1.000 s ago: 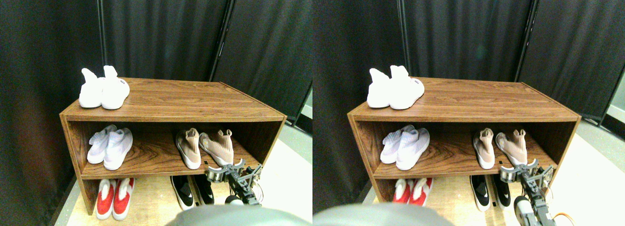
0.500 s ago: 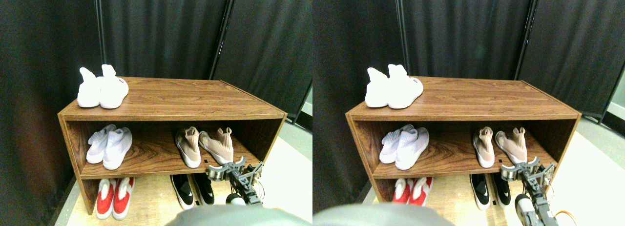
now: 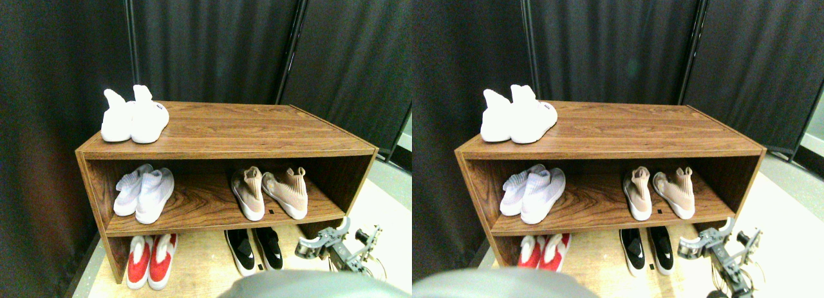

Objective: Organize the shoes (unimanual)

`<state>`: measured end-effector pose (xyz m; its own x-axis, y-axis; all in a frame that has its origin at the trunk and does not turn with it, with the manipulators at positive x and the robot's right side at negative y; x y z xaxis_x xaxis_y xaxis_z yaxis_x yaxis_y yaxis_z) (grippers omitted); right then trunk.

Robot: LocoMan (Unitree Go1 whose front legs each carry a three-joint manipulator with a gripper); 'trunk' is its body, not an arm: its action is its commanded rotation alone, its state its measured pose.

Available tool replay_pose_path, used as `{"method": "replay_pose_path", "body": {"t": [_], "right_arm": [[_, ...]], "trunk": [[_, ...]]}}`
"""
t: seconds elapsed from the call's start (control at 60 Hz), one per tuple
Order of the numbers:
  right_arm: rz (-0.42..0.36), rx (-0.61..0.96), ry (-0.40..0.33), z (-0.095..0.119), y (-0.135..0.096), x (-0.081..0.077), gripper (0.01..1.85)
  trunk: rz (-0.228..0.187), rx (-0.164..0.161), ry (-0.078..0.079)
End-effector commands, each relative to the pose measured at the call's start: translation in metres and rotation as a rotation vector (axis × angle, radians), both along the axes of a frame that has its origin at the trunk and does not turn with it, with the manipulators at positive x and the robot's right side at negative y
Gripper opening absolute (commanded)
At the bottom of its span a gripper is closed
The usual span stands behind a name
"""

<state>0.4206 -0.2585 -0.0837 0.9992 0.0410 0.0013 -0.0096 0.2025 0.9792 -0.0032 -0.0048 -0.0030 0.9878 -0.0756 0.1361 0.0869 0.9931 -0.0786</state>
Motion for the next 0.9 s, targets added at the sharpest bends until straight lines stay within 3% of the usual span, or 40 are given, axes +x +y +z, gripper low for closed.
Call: {"method": "replay_pose_path", "body": {"t": [0.017, 0.183, 0.25, 0.3, 0.383, 0.4, 0.433, 0.45, 0.467, 0.517, 0.583, 0.683, 0.9], "right_arm": [[0.016, -0.019, -0.066, 0.011, -0.006, -0.013, 1.56], [-0.04, -0.115, -0.113, 0.021, -0.022, -0.03, 1.45], [-0.049, -0.144, -0.129, 0.025, -0.029, -0.033, 1.31], [-0.099, -0.167, -0.155, 0.029, -0.035, -0.036, 1.09], [-0.134, -0.179, -0.172, 0.033, -0.042, -0.036, 0.94], [-0.188, -0.164, -0.19, 0.035, -0.043, -0.036, 0.85], [-0.198, -0.156, -0.197, 0.035, -0.044, -0.036, 0.8], [-0.249, -0.105, -0.225, 0.037, -0.047, -0.034, 0.45], [-0.249, -0.105, -0.225, 0.037, -0.047, -0.034, 0.45], [-0.292, -0.1, -0.251, 0.04, -0.051, -0.031, 0.06], [-0.342, -0.11, -0.285, 0.042, -0.056, -0.024, 0.06], [-0.41, -0.093, -0.278, 0.042, -0.062, -0.011, 0.06], [-0.403, -0.082, -0.223, 0.037, -0.064, 0.021, 0.06]], "trunk": [[-0.001, -0.016, 0.015], [-0.003, -0.014, 0.017], [-0.004, -0.014, 0.015], [-0.003, -0.013, 0.016], [-0.002, -0.014, 0.016], [-0.001, -0.014, 0.017], [-0.001, -0.014, 0.017], [-0.001, -0.014, 0.016], [-0.001, -0.014, 0.016], [-0.001, -0.015, 0.015], [0.0, -0.014, 0.017], [0.002, -0.015, 0.018], [0.006, -0.019, 0.025]]}}
